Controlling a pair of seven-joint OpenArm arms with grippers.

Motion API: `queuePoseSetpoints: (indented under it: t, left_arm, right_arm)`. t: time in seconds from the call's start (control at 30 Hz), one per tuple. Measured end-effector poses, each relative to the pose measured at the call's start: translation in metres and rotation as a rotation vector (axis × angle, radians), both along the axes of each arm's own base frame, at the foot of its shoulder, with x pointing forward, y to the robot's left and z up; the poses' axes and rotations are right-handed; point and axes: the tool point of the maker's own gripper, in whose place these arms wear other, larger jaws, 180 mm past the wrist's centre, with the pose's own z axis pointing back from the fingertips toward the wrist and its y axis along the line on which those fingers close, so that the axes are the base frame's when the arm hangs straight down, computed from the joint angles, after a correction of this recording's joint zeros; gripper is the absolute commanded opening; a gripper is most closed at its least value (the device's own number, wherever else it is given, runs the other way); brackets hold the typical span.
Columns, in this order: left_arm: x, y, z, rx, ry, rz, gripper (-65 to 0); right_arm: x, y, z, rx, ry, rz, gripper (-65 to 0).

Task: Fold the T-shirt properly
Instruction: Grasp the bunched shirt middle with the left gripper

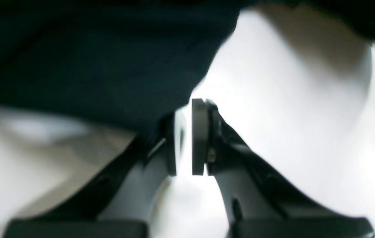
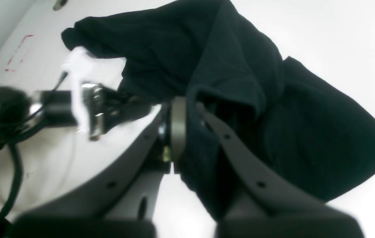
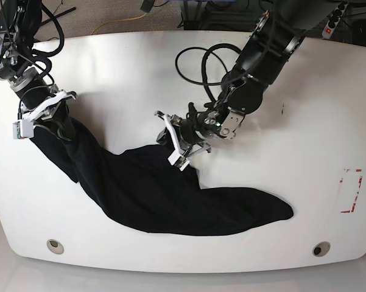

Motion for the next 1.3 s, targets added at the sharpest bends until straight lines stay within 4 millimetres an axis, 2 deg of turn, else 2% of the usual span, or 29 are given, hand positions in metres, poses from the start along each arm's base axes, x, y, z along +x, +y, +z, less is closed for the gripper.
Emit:
queuePoseSetpoints:
  t: [0.1, 0.2, 0.3, 0.4, 0.53, 0.6, 0.73, 0.8, 0.87, 0.97, 1.1, 1.2, 1.3]
  left_arm:
    - [-0.018, 0.032, -0.009, 0.057, -0.005, -0.008, -61.1]
    - [-0.031, 0.055, -0.005, 0.089, -0.031, -0.016, -61.0]
    - [-0.044, 0.069, 0.007, 0.088, -0.077, -0.037, -60.7]
    - [-0.063, 0.087, 0.008, 0.114, -0.091, -0.059, -60.6]
    - [-0.072, 0.101, 0.011, 0.131, -0.099, -0.052, -60.1]
    - [-0.068, 0.104, 0.015, 0.107, -0.088, -0.026, -55.1]
    - [-0.057, 0.096, 0.028, -0.014, -0.058, 0.021, -36.5]
    - [-0.047, 0.094, 0.030, -0.047, -0.038, 0.052, -30.1]
    - [-0.033, 0.091, 0.033, -0.076, -0.030, 0.089, -29.9]
    - [-0.023, 0.083, 0.033, -0.124, -0.009, 0.122, -29.7]
    - [-0.015, 0.068, 0.019, -0.130, 0.048, 0.146, -29.3]
    - [0.005, 0.072, 0.009, -0.103, 0.105, 0.273, -29.2]
    - [0.021, 0.070, 0.009, -0.104, 0.117, 0.322, -29.2]
  right_arm:
    - [0.000, 0.000, 0.000, 0.000, 0.000, 0.000, -65.0]
    - [0.001, 0.000, 0.001, -0.001, -0.003, 0.000, -65.0]
    - [0.001, 0.000, 0.001, 0.000, -0.003, 0.000, -65.0]
    - [0.001, 0.000, 0.001, -0.001, -0.002, -0.001, -65.0]
    - [0.000, 0.000, 0.000, 0.000, -0.001, 0.000, -65.0]
    - [0.000, 0.000, 0.001, 0.000, -0.001, 0.000, -65.0]
    - [0.000, 0.001, 0.000, 0.004, -0.001, -0.001, -65.0]
    - [0.001, 0.003, 0.000, 0.020, -0.007, -0.008, -65.0]
    - [-0.001, 0.004, -0.003, 0.023, 0.004, -0.007, -65.0]
    - [-0.001, 0.004, -0.003, 0.025, 0.002, -0.009, -65.0]
    - [-0.001, 0.004, -0.003, 0.025, 0.003, -0.008, -65.0]
    - [-0.001, 0.004, -0.003, 0.026, 0.002, -0.009, -65.0]
    - [-0.001, 0.004, -0.003, 0.025, 0.002, -0.009, -65.0]
